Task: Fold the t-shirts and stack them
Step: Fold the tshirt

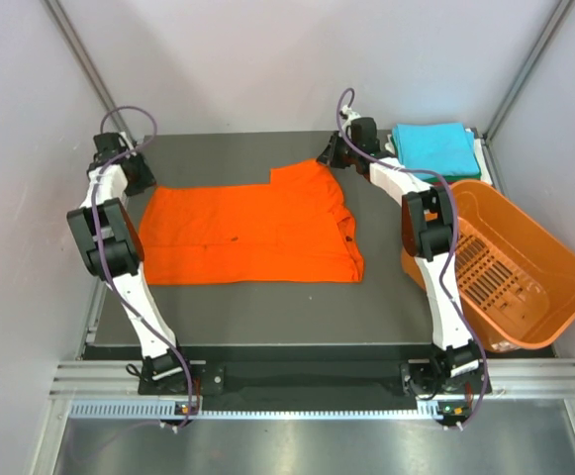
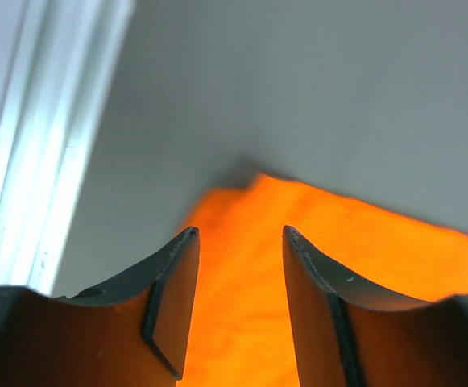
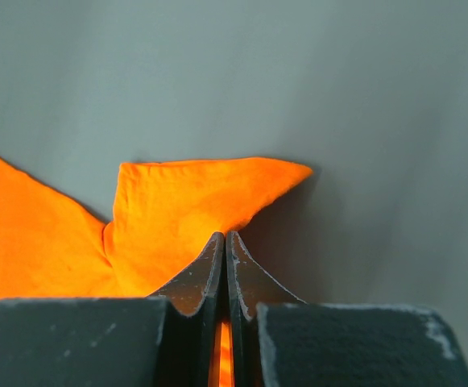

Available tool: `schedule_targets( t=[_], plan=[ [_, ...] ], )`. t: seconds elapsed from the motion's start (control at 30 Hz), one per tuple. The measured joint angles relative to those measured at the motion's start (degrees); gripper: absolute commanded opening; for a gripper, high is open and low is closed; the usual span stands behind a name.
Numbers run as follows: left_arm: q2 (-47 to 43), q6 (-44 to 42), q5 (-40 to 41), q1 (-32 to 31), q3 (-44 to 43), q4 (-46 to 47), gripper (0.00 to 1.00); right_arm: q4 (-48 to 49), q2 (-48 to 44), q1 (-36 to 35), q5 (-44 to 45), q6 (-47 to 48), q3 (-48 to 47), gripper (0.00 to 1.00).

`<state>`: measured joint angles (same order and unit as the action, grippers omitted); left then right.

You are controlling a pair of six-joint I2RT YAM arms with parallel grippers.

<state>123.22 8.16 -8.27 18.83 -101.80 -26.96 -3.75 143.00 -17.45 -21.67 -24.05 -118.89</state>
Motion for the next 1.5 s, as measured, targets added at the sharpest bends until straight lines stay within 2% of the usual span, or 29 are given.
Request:
schedule_targets(
  t=[0.17,0.37,0.53,0.77,1.27,1.5],
  plan=[
    [6.0,1.2,-0.9,2.6,-3.3,-0.5,0.54,1.1,0.0,0.0,-0.6,0.0,0.0,0.0],
    [9.0,1.2,-2.9,2.2,-5.5,0.2,0.56,1.3,0.0,0.0,-0.9,0.0,0.0,0.0],
    [11.2,1.0,-6.3,1.6,-8.8,-0.6,0.55,1.4,0.0,0.0,-0.9,0.0,0.0,0.0],
    [4.1,1.0,-8.7,0.4,2.7,-0.1,0.52,1.4,0.0,0.0,-1.0,-0.2,0.0,0.0],
    [-9.4,-0.9,-9.2,-5.5,11.3,-2.4,0.51,1.4,0.0,0.0,-1.5,-0.6,0.0,0.0],
    [-9.4,-1.9,-1.7,-5.0,11.8,-3.1,0.52,1.4,0.0,0.0,-1.9,-0.9,0.0,0.0]
  ],
)
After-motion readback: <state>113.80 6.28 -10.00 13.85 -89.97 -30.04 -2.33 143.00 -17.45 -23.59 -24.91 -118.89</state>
